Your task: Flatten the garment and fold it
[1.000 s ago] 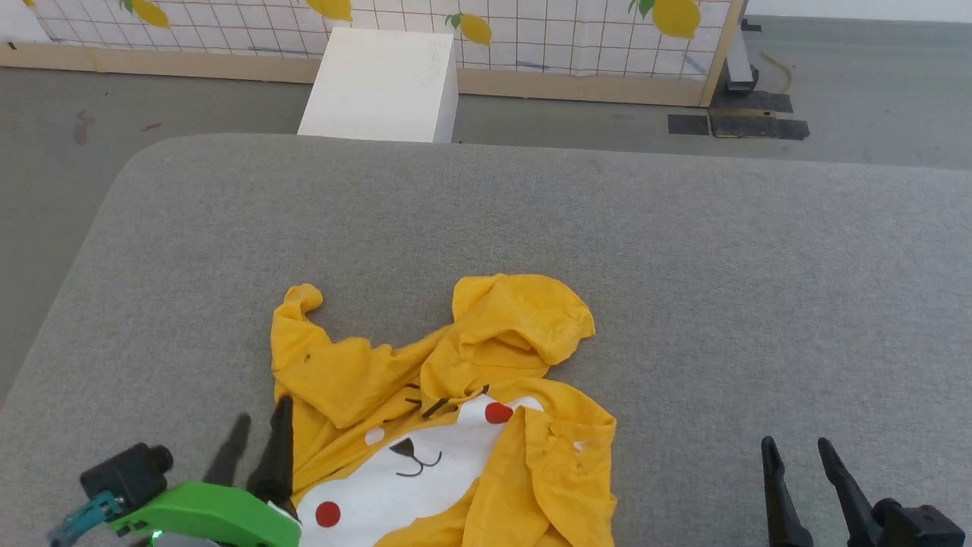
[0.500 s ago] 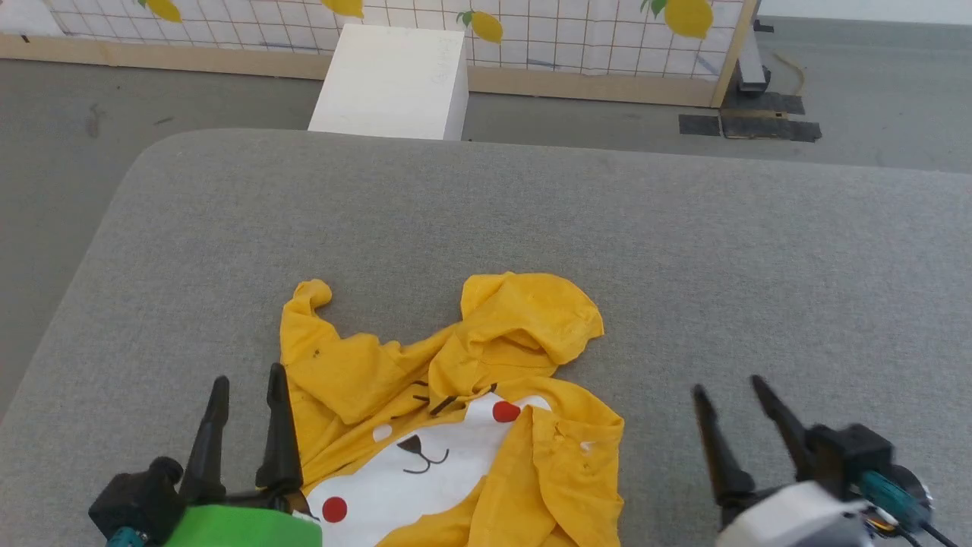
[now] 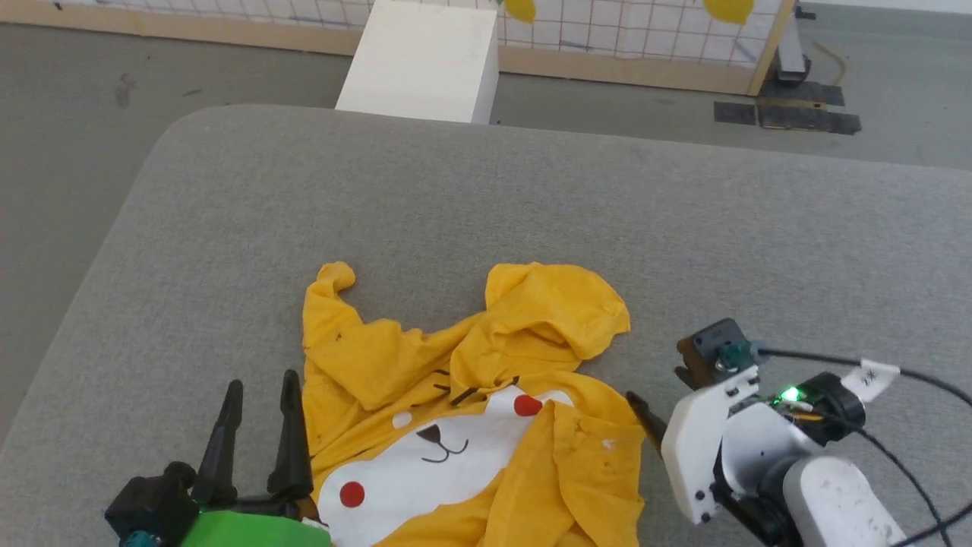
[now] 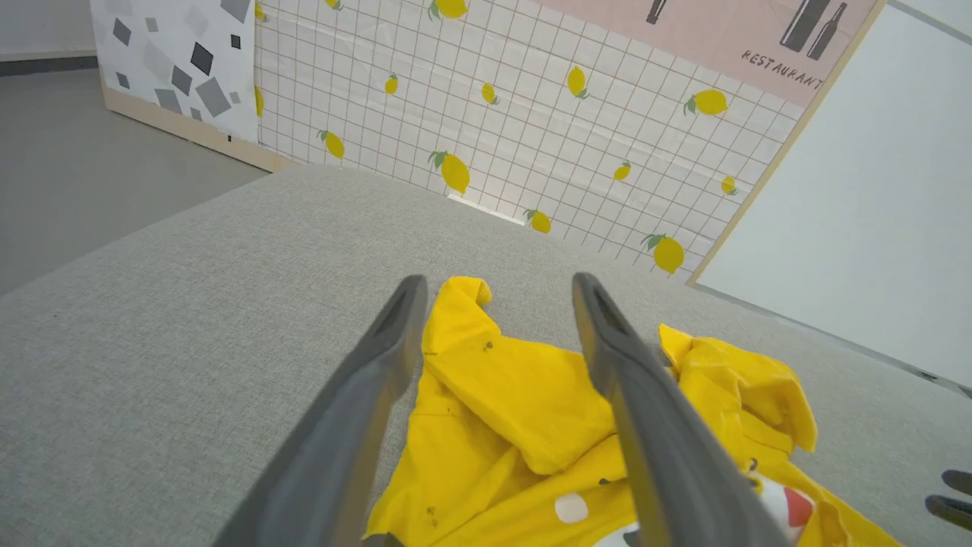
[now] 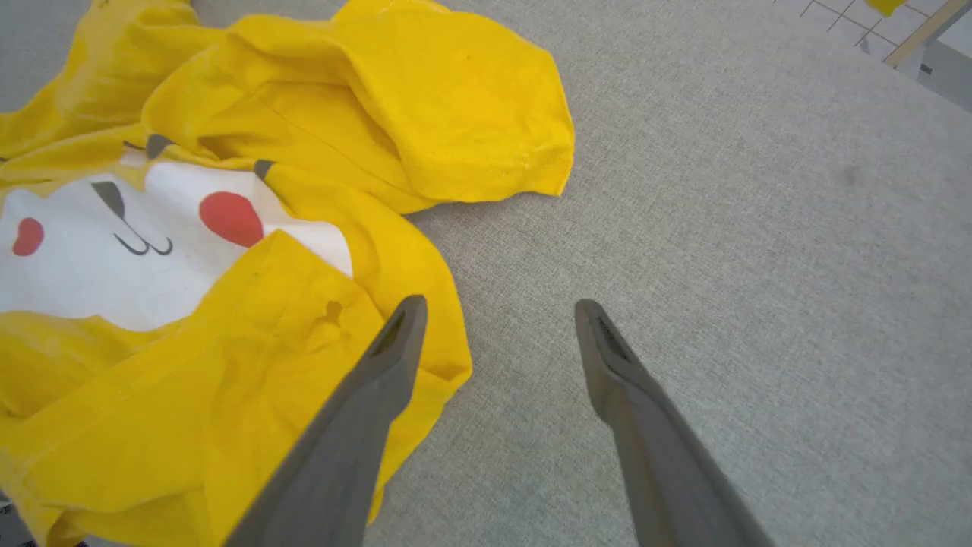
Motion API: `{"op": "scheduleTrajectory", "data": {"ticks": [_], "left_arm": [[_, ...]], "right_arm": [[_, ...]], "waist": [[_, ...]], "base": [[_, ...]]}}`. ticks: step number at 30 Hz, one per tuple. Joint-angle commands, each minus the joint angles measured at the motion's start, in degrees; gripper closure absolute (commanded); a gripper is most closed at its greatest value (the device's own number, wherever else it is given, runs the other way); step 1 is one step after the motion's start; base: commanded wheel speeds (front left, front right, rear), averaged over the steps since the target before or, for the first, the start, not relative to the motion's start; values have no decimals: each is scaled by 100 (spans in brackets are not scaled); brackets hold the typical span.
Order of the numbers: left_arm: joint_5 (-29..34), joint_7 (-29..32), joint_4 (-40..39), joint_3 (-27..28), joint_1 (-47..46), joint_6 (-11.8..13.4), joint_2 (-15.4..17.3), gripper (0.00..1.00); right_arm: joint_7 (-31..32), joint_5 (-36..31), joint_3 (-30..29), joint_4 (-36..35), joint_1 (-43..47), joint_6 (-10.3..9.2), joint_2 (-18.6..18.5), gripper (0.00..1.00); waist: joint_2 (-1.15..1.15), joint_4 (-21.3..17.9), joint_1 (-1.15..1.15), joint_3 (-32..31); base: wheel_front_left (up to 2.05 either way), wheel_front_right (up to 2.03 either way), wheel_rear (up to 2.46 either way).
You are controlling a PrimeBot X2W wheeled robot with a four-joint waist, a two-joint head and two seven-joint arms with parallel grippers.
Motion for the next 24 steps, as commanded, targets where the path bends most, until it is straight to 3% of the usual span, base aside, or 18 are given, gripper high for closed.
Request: {"op": "scheduleTrajectory", "data": {"ticks": [1,13,14,15,16,20,24], "left_arm": [[48,-25,53,-11,-118,-58,-41,0],[76,-26,379,-45,-299,-241,-117,0],[88,-26,413,-40,-293,-251,-120,0],[96,-26,429,-37,-284,-253,-121,0],[106,-26,444,-27,-263,-255,-122,0],[136,-26,483,-34,-181,-262,-124,0],[152,-26,482,-91,-109,-257,-125,0]], "right_arm": [[146,65,86,136,-198,-9,-99,0],[1008,694,908,1448,-703,-9,-391,0],[1009,709,960,1614,-728,-9,-396,69],[1023,714,1027,1688,-732,-9,-408,93],[1018,724,1058,1775,-742,-9,-416,100],[778,757,951,1908,-850,-9,-361,100],[295,751,165,1816,-991,-9,-299,100]], "waist": [[0,173,0,119],[0,819,0,169],[0,837,0,137],[0,833,0,108],[0,816,0,76],[0,647,0,-61],[0,390,0,-179]], "base": [[0,0,0],[0,0,0],[0,0,0],[0,0,0],[0,0,0],[0,0,0],[0,0,0]]}}
